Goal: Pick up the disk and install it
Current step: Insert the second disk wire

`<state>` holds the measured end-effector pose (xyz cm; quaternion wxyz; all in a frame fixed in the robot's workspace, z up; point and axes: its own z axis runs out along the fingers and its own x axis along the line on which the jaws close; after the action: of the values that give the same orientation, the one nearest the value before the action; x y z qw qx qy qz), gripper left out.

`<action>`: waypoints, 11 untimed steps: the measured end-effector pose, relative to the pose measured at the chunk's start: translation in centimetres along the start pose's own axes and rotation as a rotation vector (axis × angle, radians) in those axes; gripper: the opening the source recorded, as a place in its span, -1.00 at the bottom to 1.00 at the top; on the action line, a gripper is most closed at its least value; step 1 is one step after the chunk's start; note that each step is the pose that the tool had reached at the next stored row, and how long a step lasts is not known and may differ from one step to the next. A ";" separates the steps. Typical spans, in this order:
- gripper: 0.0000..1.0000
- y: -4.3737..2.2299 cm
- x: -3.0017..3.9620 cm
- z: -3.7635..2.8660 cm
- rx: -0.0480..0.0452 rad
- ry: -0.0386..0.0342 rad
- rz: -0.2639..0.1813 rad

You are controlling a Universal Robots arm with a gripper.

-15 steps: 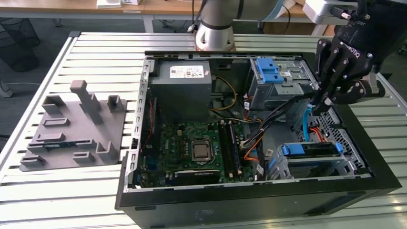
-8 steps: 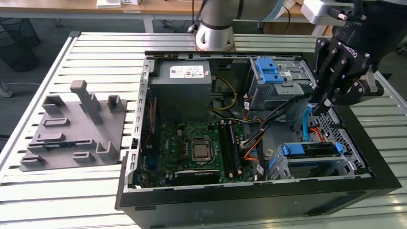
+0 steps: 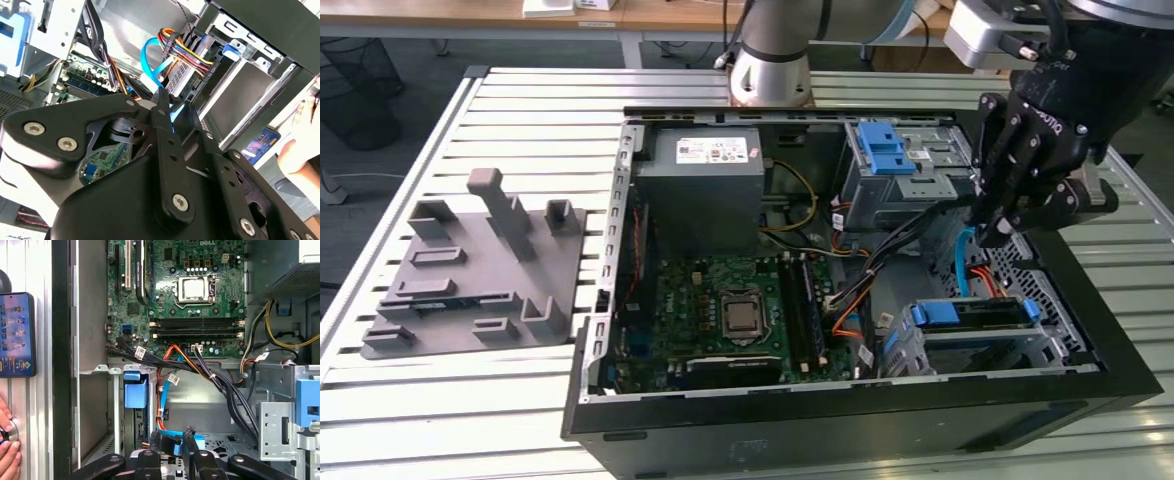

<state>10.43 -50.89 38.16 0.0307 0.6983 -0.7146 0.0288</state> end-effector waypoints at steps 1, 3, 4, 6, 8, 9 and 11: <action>-0.37 0.00 -0.01 0.09 0.0009 0.0029 0.000; -0.40 0.00 -0.02 0.24 0.0018 0.0071 0.000; -0.40 0.00 -0.02 0.29 0.0020 0.0081 0.000; -0.54 0.00 -0.03 0.36 0.0020 0.0088 0.000; -0.65 0.00 -0.03 0.41 0.0020 0.0089 0.000; -0.65 0.00 -0.03 0.45 0.0020 0.0088 0.000; -0.65 0.00 -0.04 0.53 0.0021 0.0087 0.000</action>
<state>10.43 -50.89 37.63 0.0331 0.6981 -0.7145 0.0326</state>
